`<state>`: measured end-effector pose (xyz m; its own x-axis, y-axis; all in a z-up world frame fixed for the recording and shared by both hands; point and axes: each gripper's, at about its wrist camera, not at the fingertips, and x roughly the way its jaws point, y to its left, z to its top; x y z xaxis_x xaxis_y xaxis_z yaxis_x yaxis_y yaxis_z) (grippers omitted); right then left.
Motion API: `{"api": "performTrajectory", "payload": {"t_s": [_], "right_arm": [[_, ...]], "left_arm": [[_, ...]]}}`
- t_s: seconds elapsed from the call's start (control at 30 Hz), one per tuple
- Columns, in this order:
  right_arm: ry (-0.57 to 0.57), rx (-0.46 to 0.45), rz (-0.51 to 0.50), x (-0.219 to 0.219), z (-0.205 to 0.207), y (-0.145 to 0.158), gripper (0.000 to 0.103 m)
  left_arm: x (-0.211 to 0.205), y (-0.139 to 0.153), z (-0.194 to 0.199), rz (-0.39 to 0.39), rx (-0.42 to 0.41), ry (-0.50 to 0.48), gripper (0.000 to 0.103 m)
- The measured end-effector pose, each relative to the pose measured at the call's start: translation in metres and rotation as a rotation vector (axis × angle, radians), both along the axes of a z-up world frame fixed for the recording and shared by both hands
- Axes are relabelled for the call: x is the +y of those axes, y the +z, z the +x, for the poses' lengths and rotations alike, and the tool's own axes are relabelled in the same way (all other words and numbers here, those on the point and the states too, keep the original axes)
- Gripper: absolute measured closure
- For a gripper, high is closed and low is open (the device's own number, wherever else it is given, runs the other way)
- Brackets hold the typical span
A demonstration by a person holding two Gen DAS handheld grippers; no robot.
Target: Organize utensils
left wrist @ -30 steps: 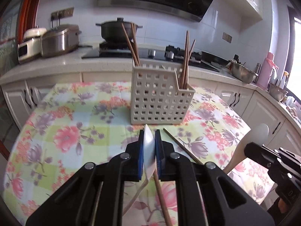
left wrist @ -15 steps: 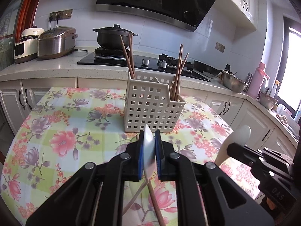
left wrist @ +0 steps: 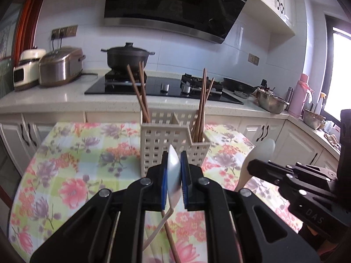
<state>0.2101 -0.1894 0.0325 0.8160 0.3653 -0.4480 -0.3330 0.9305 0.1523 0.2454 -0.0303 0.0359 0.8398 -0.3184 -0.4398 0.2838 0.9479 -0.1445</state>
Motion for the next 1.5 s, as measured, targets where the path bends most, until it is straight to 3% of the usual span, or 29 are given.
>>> {"api": "performTrajectory", "payload": {"t_s": [0.2, 0.6, 1.03, 1.5], "right_arm": [[-0.010, -0.018, -0.034, 0.001, 0.013, 0.011, 0.099], [-0.008, -0.005, -0.053, -0.008, 0.045, 0.042, 0.099], [0.016, 0.041, -0.134, -0.003, 0.107, 0.066, 0.098], [0.073, 0.060, -0.124, 0.005, 0.148, 0.053, 0.098]], "left_arm": [[-0.003, 0.020, 0.014, 0.000, -0.049, 0.025, 0.093], [-0.014, 0.048, 0.036, 0.083, -0.121, 0.072, 0.093], [-0.011, 0.094, 0.088, -0.014, -0.145, 0.065, 0.093], [-0.005, 0.085, 0.141, -0.092, -0.134, 0.105, 0.093]]}}
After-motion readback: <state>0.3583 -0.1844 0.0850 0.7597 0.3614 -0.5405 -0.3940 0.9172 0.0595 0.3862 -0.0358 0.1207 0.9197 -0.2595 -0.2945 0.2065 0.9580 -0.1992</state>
